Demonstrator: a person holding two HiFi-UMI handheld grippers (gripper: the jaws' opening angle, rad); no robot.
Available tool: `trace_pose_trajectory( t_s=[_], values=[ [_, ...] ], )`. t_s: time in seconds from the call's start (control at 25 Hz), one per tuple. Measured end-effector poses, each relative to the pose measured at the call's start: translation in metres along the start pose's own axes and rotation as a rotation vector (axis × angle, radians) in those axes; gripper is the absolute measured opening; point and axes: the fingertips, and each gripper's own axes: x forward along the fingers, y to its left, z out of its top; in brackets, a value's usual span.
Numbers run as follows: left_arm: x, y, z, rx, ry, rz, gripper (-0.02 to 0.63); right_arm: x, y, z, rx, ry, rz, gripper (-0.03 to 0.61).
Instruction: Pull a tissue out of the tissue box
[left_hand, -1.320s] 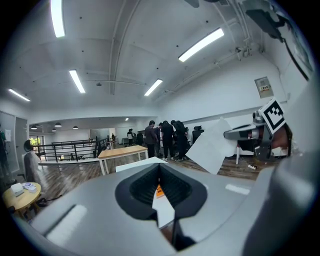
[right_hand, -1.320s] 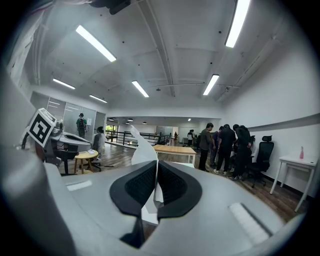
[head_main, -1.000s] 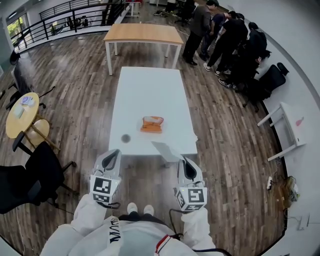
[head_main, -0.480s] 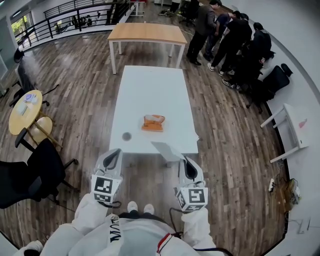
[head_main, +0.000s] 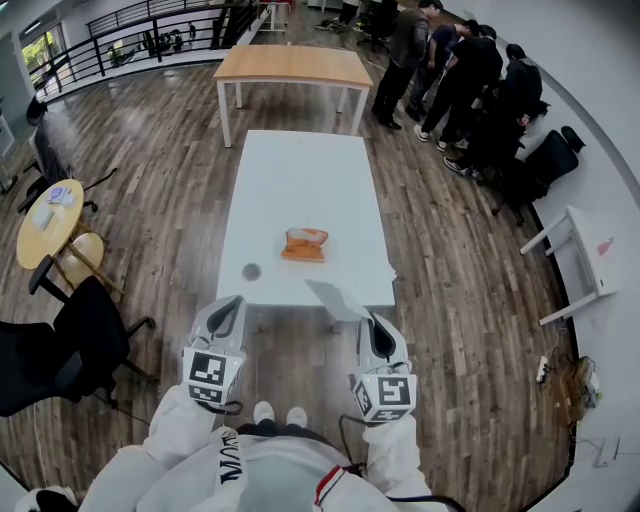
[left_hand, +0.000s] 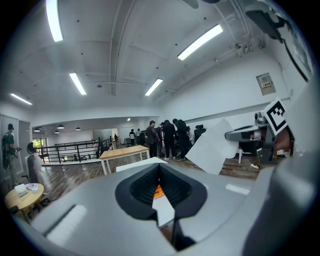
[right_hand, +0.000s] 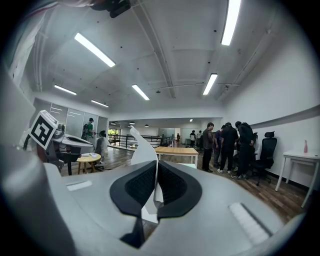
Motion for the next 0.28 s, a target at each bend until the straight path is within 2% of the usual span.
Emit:
trace_pose_trajectory(
  t_s=[0.28],
  values=[
    [0.0010, 0.0006, -0.0006, 0.002, 0.001, -0.001, 0.000, 0.0022, 0.0005, -0.0013, 0.002, 0.001, 0.004, 0.002]
  ],
)
